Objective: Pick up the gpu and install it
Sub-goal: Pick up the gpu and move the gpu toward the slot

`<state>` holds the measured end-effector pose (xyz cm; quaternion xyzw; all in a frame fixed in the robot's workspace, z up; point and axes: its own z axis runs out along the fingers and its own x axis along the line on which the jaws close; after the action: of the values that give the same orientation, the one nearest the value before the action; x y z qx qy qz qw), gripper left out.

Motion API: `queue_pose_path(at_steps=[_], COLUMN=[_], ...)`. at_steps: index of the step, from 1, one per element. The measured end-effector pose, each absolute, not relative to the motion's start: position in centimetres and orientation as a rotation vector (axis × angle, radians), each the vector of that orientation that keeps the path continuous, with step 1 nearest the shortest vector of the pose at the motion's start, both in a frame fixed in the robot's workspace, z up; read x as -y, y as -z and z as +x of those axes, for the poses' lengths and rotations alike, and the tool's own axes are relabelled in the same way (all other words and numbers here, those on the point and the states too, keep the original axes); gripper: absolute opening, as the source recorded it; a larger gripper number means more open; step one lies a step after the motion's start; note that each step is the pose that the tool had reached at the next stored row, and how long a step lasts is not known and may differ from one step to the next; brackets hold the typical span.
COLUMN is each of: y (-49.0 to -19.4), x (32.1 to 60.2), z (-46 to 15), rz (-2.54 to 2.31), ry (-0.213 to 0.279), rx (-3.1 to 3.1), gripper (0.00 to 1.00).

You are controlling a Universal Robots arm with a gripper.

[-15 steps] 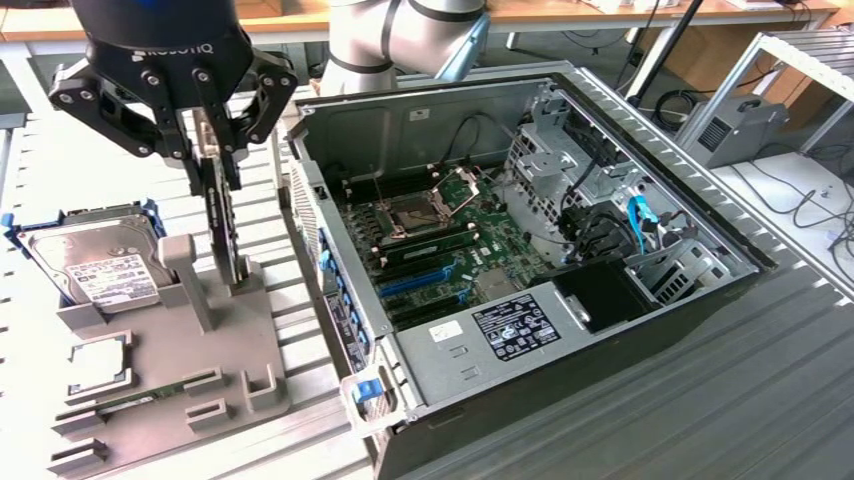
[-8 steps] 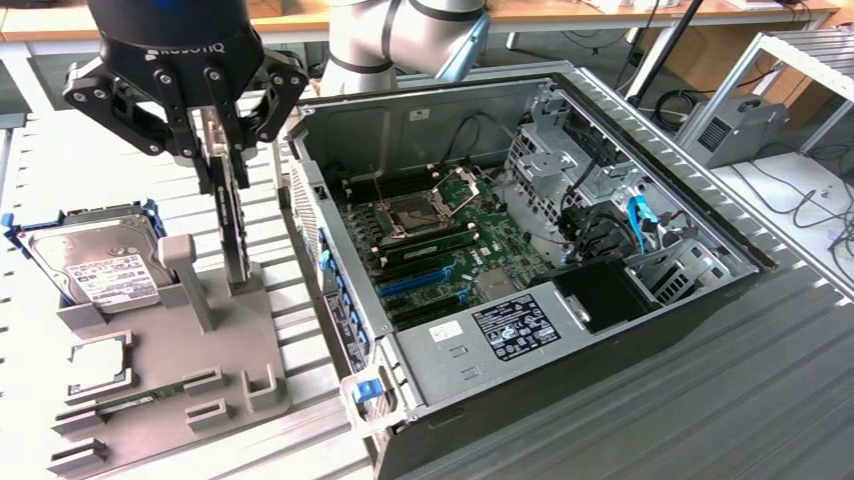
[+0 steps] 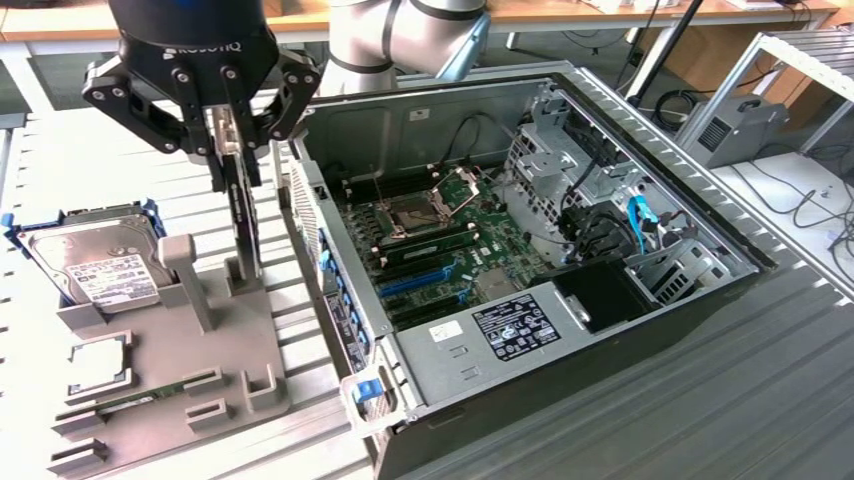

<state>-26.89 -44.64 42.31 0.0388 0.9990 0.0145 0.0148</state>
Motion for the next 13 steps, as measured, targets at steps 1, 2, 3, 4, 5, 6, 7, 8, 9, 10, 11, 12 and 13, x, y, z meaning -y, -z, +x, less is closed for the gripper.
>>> queue_pose_path(at_steps=[1, 2, 3, 4, 5, 6, 7, 8, 9, 10, 11, 12, 13], y=[-42.3, -42.3, -42.3, -42.3, -42.3, -42.3, -42.3, -42.3, -42.3, -42.3, -42.3, -42.3, -42.3], x=[44.6, 44.6, 44.6, 44.6, 44.6, 44.6, 44.6, 44.6, 44.6, 44.6, 44.6, 44.6, 44.6], z=[-26.8, -26.7, -26.6, -26.5, -26.3, -26.2, -26.2, -26.0, -25.8, -25.7, -25.6, -25.5, -25.4], rz=[0.121, 0.121, 0.121, 0.121, 0.121, 0.121, 0.121, 0.121, 0.121, 0.121, 0.121, 0.121, 0.121], ry=[-0.045, -0.045, -0.045, -0.045, -0.045, -0.045, -0.045, -0.045, -0.045, -0.045, -0.045, -0.045, -0.045], rx=[-3.109, -3.109, -3.109, -3.109, -3.109, -3.109, -3.109, -3.109, -3.109, -3.109, -3.109, -3.109, -3.109], gripper=[0.29, 0.29, 0.29, 0.29, 0.29, 0.29, 0.29, 0.29, 0.29, 0.29, 0.29, 0.29, 0.29])
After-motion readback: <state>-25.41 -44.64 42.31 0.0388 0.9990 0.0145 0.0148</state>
